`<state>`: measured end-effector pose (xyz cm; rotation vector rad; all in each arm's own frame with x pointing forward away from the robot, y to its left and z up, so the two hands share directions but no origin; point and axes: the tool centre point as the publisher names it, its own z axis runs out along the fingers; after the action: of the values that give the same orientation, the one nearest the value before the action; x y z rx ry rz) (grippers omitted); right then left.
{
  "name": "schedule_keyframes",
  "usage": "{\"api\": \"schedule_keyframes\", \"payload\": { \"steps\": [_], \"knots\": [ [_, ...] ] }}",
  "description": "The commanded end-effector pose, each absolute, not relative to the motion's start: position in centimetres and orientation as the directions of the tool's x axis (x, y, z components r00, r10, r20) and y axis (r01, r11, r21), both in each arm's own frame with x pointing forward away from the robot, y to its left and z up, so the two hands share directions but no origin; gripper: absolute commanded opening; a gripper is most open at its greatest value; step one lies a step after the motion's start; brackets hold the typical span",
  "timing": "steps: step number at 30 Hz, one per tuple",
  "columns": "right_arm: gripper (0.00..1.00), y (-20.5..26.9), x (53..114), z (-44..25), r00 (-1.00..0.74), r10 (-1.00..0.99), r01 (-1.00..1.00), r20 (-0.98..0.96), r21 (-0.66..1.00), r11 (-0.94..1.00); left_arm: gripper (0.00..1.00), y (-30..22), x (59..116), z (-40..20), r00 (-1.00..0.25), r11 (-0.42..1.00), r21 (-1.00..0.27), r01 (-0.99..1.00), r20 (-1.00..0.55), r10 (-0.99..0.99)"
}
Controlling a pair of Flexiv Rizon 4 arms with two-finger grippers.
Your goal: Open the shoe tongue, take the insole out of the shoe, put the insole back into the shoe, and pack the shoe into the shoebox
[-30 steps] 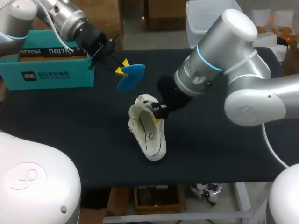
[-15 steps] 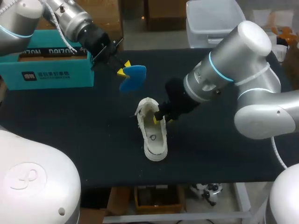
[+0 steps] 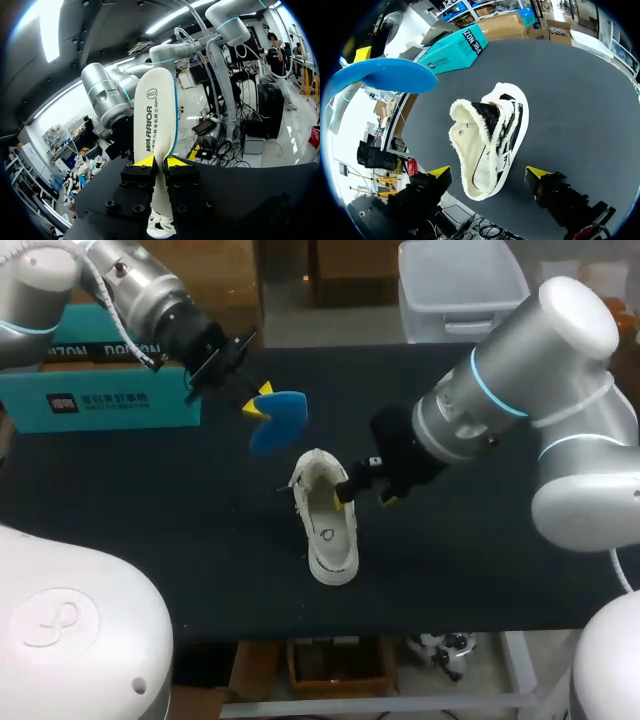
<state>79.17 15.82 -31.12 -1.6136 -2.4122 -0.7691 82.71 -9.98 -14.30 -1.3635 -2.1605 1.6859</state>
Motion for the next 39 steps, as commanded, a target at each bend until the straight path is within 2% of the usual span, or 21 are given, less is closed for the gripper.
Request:
{"api": "schedule_keyframes", "payload": {
  "steps": [1, 10, 22, 39],
  "knots": [
    [1.0, 14.0, 77.7, -29.9, -0.443, 0.787, 0.884, 0.43, 0.355, 0.303, 0.0, -10.0, 81.1, -14.4, -0.627, 0.006, -0.811, 0.585, -0.448, 0.637],
    [1.0, 12.8, 75.4, -28.6, -0.532, 0.715, 0.831, 0.453, 0.44, 0.34, 0.0, -11.0, 78.9, -14.7, -0.63, -0.029, -0.838, 0.546, -0.433, 0.645],
    [1.0, 12.6, 74.7, -28.2, -0.551, 0.662, 0.83, 0.507, 0.418, 0.37, 0.0, -11.9, 78.2, -15.2, -0.605, -0.089, -0.887, 0.452, -0.379, 0.7],
    [1.0, 12.6, 74.7, -28.2, -0.551, 0.662, 0.83, 0.507, 0.418, 0.37, 0.0, -11.9, 78.2, -15.2, -0.605, -0.089, -0.887, 0.452, -0.379, 0.7]
  ]
}}
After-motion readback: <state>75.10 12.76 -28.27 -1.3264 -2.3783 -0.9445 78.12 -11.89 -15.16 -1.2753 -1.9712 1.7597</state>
